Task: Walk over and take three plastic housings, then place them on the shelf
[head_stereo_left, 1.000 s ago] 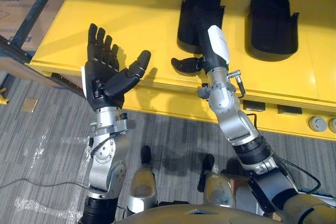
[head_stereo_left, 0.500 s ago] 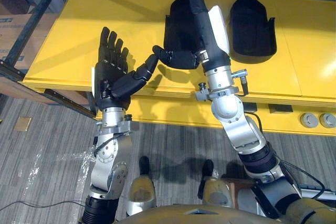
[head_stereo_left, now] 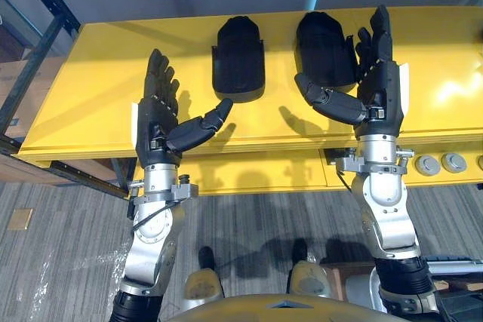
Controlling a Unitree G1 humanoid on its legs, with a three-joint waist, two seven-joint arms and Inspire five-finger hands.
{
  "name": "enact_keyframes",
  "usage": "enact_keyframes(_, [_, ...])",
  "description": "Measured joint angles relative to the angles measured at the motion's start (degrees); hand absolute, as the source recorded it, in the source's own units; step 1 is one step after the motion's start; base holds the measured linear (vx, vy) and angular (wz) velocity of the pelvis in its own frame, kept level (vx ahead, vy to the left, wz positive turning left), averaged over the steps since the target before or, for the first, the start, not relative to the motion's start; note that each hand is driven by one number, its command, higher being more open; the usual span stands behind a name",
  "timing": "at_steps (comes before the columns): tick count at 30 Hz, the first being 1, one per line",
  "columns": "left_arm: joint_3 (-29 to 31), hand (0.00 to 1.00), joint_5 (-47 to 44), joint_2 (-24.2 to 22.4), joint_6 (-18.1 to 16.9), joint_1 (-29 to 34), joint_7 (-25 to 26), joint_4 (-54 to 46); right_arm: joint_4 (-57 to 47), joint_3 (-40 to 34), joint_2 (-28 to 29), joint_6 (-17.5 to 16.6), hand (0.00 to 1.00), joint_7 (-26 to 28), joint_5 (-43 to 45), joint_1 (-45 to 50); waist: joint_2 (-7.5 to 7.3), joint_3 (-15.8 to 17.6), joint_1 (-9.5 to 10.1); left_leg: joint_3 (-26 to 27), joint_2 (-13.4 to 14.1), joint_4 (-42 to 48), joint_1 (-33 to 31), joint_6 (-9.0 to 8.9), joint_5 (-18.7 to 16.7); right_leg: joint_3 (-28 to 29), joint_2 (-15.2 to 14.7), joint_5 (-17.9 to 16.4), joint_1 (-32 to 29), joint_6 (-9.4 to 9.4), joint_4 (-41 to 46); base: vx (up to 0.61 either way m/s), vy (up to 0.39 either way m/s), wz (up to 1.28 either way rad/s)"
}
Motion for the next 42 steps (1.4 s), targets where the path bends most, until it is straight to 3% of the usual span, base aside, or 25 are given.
enact_keyframes(6, [0.2,1.00,1.1,0.0,0.0,-1.9,0.8,1.4,0.0,5.1,-0.1,-4.7,1.00,4.0,-2.5,-6.3,0.10,-0.1,0.94,-1.4,0.3,0.0,-2.7,-0.04,1.0,-1.1,0.3,0.1,-1.8,-0.15,0.1,-0.03,-0.008,0.11])
enact_keyframes(17, [1.9,1.00,3.9,0.0,0.0,-2.4,1.8,1.4,4.3,5.0,-0.1,-2.0,1.00,2.9,-3.3,-8.1,0.40,1.0,1.56,-2.4,0.1,0.0,-4.0,0.07,1.3,-2.0,0.1,0.0,-2.5,-0.29,0.5,0.00,0.002,0.04])
enact_keyframes(24, [2.0,1.00,12.5,0.6,0.1,-9.4,4.8,4.1,7.1,5.5,-0.1,-2.0,1.00,1.6,-12.5,-13.0,0.70,4.6,1.40,-2.3,0.1,0.0,-5.0,0.09,1.9,-1.5,-0.1,-0.3,-4.9,-0.76,2.3,-0.01,0.000,-0.02])
enact_keyframes(32, [2.4,1.00,14.9,3.4,4.4,-18.4,7.9,11.7,6.8,6.8,-0.8,-3.5,1.00,-2.0,-16.7,-15.9,0.76,7.8,-0.66,-0.2,0.1,0.0,-6.1,0.15,1.9,1.0,-0.1,-0.4,-8.3,-0.85,4.0,-0.01,0.002,-0.12])
enact_keyframes(37, [2.7,1.00,16.9,4.0,7.6,-20.5,8.2,12.1,0.7,3.3,-2.0,-3.1,1.00,-5.3,-18.6,-13.7,0.79,10.6,-1.48,1.0,0.0,0.0,-6.3,0.17,1.9,2.3,0.0,-0.4,-9.7,-0.88,4.8,-0.01,0.005,-0.12])
enact_keyframes(42, [4.0,1.00,16.9,5.0,8.9,-20.9,8.3,13.5,-3.2,-0.8,-2.1,-3.2,1.00,-8.6,-18.6,-9.6,0.77,10.7,-2.80,1.8,0.0,0.1,-6.5,0.27,1.8,3.3,0.0,-0.5,-10.9,-0.94,5.4,0.00,0.008,-0.09])
